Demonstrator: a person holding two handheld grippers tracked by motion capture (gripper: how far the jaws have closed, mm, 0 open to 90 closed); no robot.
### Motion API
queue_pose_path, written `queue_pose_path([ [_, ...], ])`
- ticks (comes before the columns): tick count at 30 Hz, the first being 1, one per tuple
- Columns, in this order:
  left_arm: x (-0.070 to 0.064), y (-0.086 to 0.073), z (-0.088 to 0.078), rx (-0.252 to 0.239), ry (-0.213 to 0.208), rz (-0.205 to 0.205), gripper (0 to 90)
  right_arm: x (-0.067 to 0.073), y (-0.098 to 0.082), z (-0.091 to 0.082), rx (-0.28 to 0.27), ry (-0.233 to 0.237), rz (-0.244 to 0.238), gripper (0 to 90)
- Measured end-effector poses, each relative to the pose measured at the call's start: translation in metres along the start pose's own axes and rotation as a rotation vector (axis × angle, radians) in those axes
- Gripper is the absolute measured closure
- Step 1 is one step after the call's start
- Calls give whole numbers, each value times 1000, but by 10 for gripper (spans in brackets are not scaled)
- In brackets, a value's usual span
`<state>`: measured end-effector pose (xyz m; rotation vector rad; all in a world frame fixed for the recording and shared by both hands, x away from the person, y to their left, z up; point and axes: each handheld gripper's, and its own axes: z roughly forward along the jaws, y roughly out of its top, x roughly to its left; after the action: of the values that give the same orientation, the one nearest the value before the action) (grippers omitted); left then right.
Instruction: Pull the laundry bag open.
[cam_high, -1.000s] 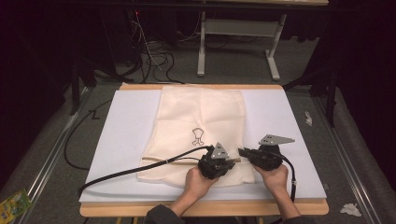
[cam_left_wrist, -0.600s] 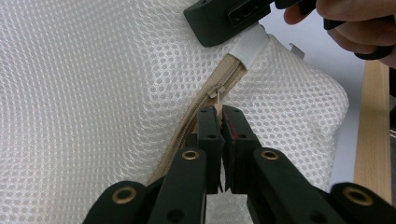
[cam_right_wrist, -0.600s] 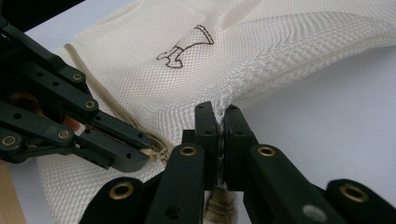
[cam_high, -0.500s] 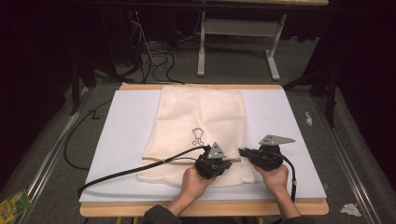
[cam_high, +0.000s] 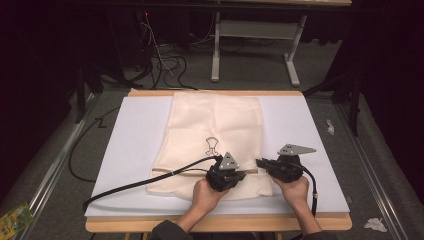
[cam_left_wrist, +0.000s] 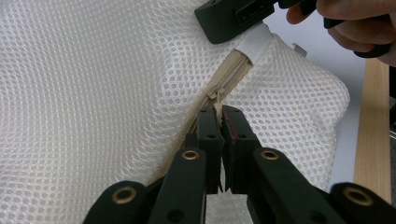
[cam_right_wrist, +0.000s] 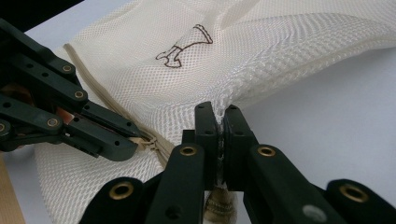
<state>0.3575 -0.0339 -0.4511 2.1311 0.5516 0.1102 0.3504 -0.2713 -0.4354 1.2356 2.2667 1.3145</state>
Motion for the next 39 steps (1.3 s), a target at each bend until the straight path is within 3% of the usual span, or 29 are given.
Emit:
queue_pose_path([
  [21, 2, -4, -5, -5, -6, -21, 870, 1, 0, 0, 0, -3, -12, 883],
  [36, 3, -3, -15, -12, 6, -11, 870, 0, 1, -1, -6, -5, -19, 883],
  [39, 5, -4, -16, -18, -6, -27, 870, 0, 2, -1, -7, -5, -17, 883],
])
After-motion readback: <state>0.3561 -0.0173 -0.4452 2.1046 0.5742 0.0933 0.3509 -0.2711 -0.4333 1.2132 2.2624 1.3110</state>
